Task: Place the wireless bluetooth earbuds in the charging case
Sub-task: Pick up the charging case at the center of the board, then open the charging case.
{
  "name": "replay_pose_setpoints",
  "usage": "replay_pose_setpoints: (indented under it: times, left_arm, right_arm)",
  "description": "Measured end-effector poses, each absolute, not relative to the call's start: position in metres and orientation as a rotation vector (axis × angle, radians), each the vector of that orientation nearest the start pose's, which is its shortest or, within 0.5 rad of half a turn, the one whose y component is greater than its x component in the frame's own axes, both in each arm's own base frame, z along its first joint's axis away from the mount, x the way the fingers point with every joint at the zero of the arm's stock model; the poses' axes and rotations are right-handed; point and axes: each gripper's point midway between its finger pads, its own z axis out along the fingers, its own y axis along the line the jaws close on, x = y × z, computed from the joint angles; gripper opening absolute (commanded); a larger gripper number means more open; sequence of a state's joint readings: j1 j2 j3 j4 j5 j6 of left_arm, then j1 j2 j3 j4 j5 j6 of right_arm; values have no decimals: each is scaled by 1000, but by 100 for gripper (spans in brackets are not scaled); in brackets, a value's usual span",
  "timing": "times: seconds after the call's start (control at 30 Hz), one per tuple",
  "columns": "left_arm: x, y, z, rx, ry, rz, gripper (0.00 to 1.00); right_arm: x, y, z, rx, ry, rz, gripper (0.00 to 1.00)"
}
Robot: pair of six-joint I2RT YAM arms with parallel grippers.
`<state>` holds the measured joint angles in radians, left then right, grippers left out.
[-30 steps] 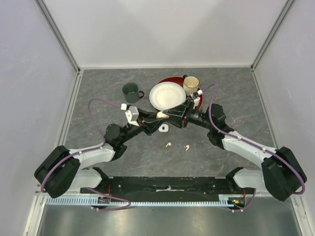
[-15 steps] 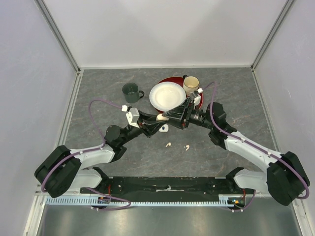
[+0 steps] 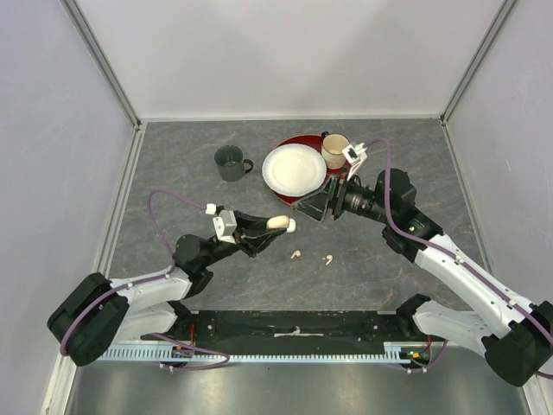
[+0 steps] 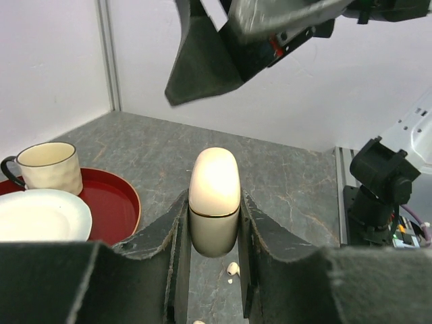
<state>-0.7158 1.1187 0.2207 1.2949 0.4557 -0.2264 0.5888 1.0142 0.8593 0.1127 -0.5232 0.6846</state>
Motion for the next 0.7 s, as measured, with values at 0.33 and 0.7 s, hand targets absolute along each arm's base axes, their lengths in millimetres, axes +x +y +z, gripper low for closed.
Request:
replay_pose_setpoints:
  times: [0.33,0.7]
  left_arm:
    - [180,-282,251,762,1035,-1102,2]
    - [172,-281,256,795,1007,-1119,2]
  right_arm:
    - [189,307,264,-628,1914,1286,84]
    - [195,309,254,-603,1946,1208,86]
